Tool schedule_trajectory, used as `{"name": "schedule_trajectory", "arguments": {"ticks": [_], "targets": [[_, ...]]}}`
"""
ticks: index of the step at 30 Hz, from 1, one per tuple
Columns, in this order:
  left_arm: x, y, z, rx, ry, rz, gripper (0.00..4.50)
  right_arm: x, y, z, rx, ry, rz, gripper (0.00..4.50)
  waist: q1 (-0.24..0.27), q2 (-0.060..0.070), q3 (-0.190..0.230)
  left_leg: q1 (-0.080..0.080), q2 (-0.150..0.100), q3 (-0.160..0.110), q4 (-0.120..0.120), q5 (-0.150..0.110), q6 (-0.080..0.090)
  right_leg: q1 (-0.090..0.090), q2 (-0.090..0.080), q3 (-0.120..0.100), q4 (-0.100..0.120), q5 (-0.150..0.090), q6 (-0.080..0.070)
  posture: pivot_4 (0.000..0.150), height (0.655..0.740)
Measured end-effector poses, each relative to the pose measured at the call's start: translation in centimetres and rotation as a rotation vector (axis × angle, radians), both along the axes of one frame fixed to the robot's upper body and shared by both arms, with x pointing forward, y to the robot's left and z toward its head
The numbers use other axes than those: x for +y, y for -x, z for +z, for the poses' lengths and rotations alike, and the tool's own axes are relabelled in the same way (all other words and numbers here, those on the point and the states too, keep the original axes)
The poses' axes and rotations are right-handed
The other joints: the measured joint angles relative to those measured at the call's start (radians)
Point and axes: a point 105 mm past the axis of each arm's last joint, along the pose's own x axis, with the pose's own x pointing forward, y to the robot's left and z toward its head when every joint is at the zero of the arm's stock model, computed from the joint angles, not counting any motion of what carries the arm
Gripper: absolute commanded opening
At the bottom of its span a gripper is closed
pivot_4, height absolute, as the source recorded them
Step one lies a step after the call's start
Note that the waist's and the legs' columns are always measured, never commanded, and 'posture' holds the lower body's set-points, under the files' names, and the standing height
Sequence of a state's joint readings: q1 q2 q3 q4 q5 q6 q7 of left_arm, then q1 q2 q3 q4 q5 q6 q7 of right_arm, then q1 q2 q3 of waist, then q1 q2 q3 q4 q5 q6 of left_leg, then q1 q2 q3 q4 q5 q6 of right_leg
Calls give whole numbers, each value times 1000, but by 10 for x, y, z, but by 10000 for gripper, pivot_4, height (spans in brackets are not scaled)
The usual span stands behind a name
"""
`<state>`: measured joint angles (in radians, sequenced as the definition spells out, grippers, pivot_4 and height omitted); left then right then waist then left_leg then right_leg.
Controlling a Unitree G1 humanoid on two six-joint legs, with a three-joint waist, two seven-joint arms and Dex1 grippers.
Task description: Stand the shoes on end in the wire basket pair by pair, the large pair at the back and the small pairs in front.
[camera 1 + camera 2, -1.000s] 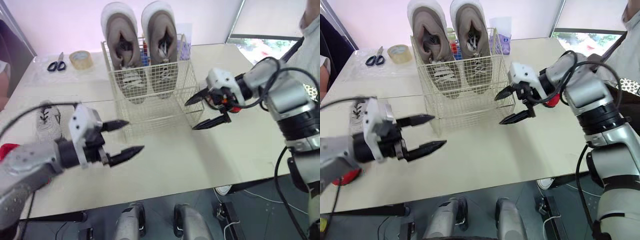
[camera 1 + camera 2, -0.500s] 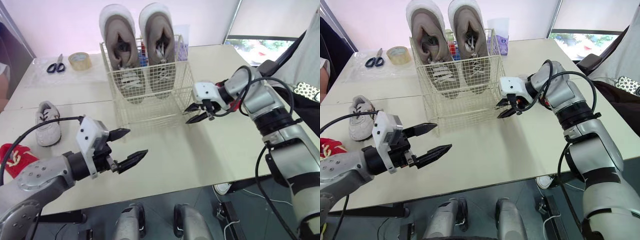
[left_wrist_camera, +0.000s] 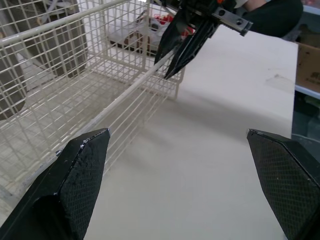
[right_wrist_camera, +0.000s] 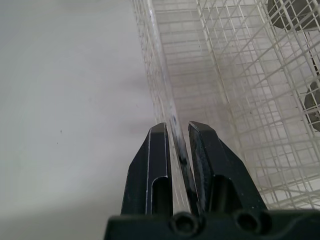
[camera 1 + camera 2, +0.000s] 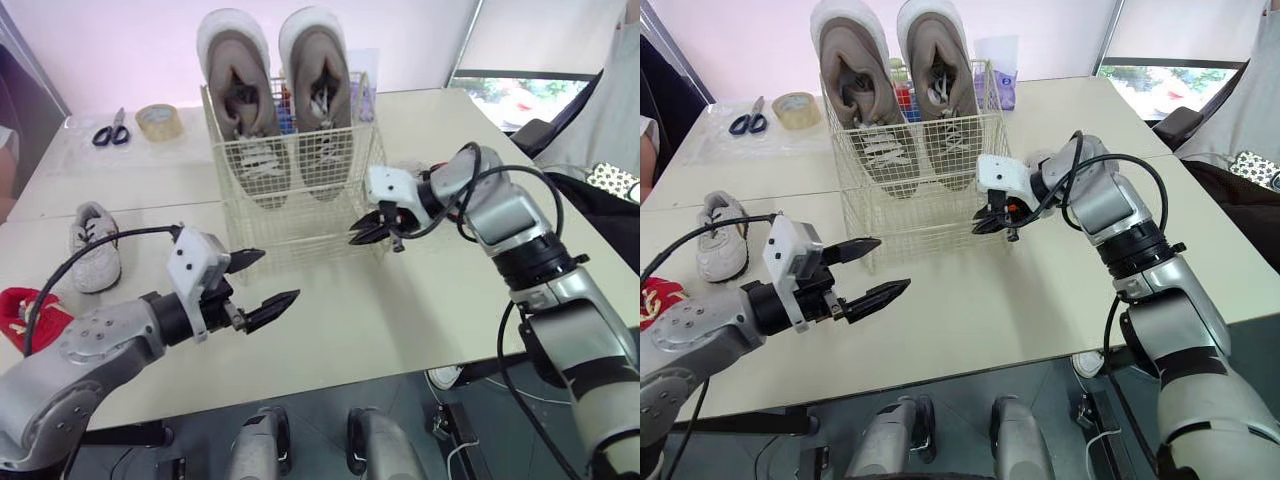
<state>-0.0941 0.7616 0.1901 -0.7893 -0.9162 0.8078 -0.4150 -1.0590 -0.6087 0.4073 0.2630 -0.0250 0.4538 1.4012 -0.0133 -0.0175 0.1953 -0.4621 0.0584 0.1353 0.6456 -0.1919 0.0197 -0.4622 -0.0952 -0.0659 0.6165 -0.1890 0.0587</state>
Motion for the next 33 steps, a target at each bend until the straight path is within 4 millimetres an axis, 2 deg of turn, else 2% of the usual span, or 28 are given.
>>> {"name": "schedule_trajectory", "arguments": {"ticks": [2,4,8,11,12,29,32,33], "targets": [[-1,-1,-1,-5,-1,0,45000,2,2,1,-4,-2,-4,6533,0,0,0,0,0,1,0,0,0,0,0,0,0,0,0,1500,7400],[-1,-3,0,-11,1,-3,45000,2,2,1,-7,-3,-5,11660,0,0,0,0,1,1,0,0,0,-1,0,0,-1,0,0,1500,7400],[0,-8,1,-24,5,10,45000,2,0,-4,-34,13,-6,11660,-1,0,0,0,1,2,0,0,0,-1,0,-1,-1,0,0,1500,7400],[-3,-9,-2,-15,6,-2,45000,1,-2,-4,-54,17,-3,1231,-1,0,0,0,1,3,0,0,0,-1,1,-1,-1,1,-1,1500,7400],[-4,-9,-3,-16,3,-5,45000,1,-2,-3,-68,27,8,517,-1,0,0,0,1,3,0,0,0,-1,1,-1,-1,1,-1,1500,7400],[-5,-13,-2,-37,24,5,45000,9,7,-5,-39,10,18,517,1,0,0,-1,4,2,0,0,0,-1,1,-5,-2,1,-2,1500,7400],[-5,-14,-1,-38,32,5,45000,9,8,-6,-49,9,36,9246,1,0,0,-1,4,2,0,0,0,-1,1,-5,-2,1,-2,1500,7400],[-6,-14,0,-40,36,2,45000,9,8,-6,-58,3,44,13771,1,0,0,-1,4,2,0,0,0,0,1,-5,-2,1,-2,1500,7400]]}}
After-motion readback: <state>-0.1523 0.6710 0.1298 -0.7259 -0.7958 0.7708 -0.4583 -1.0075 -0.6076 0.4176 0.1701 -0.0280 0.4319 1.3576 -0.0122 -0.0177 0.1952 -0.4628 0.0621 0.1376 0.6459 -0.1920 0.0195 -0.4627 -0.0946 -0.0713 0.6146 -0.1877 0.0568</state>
